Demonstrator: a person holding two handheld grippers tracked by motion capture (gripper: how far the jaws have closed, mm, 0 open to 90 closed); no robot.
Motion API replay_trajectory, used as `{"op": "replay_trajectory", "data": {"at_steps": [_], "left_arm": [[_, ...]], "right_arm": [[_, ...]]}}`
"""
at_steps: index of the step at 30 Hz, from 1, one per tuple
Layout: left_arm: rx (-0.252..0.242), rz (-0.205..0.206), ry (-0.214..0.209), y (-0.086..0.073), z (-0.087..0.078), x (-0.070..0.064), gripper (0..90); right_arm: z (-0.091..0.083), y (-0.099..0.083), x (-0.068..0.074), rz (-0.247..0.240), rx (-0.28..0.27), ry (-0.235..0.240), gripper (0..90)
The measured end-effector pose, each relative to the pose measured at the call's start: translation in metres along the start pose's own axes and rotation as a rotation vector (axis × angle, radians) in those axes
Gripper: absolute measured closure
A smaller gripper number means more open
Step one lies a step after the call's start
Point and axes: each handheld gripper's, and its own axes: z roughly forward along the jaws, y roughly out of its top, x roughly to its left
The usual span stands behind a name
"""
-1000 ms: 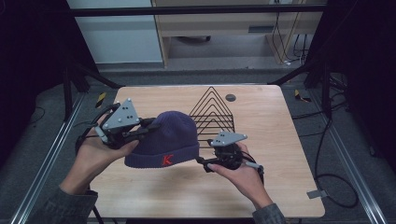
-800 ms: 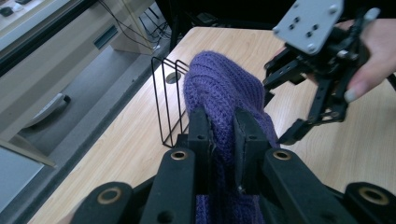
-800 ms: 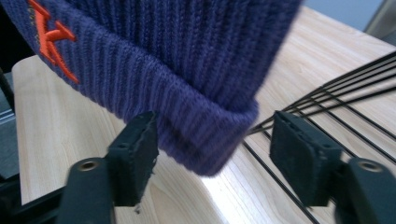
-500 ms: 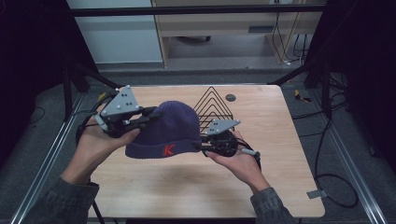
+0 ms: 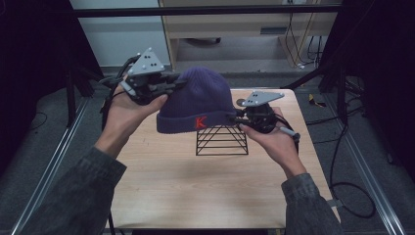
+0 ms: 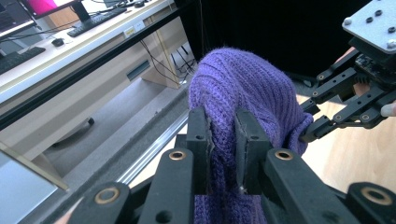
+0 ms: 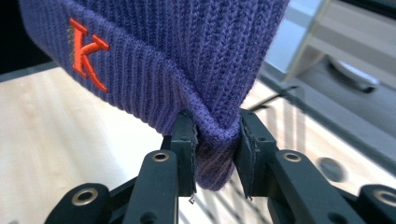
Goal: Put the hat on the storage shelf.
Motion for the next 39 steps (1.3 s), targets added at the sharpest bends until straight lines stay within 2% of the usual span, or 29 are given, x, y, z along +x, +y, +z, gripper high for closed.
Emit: {"op": "replay_trajectory", "data": {"at_steps": [1,3,4,5,6,7,8,12,15,23,29,39], "left_arm": [[-0.006,-0.007,-0.003,0.004,0.011,0.004,77.8],[-0.012,-0.010,-0.009,0.006,0.021,0.006,77.8],[-0.012,-0.010,-0.009,0.006,0.021,0.006,77.8],[-0.009,-0.010,-0.005,0.007,0.031,0.007,77.8],[-0.009,-0.010,-0.005,0.007,0.031,0.007,77.7],[-0.002,-0.014,-0.007,0.006,0.041,0.009,77.7],[-0.002,-0.014,-0.007,0.006,0.041,0.009,77.7],[0.002,-0.028,-0.011,0.002,0.058,0.011,77.6],[0.015,-0.041,-0.016,-0.002,0.070,0.012,77.5],[0.020,-0.056,-0.024,-0.006,0.079,0.008,77.1],[0.034,-0.059,-0.029,-0.009,0.085,0.006,76.6],[0.048,-0.062,-0.029,-0.017,0.092,0.000,76.5]], "right_arm": [[-0.001,0.001,-0.011,0.009,0.002,-0.026,71.0],[-0.001,0.000,-0.021,0.020,0.001,-0.047,71.0],[-0.001,0.000,-0.021,0.020,0.001,-0.047,71.0],[-0.001,-0.002,-0.028,0.026,0.004,-0.068,71.1],[-0.001,-0.003,-0.030,0.030,0.005,-0.073,71.1],[0.000,-0.004,-0.033,0.034,0.008,-0.081,71.1],[0.000,-0.004,-0.033,0.034,0.008,-0.081,71.1],[0.007,-0.014,-0.042,0.042,0.030,-0.115,71.0],[0.009,-0.019,-0.044,0.047,0.042,-0.110,71.0],[0.003,-0.026,-0.047,0.059,0.064,-0.098,71.0],[0.005,-0.032,-0.046,0.058,0.094,-0.086,71.0],[0.007,-0.039,-0.045,0.050,0.133,-0.095,71.0]]}}
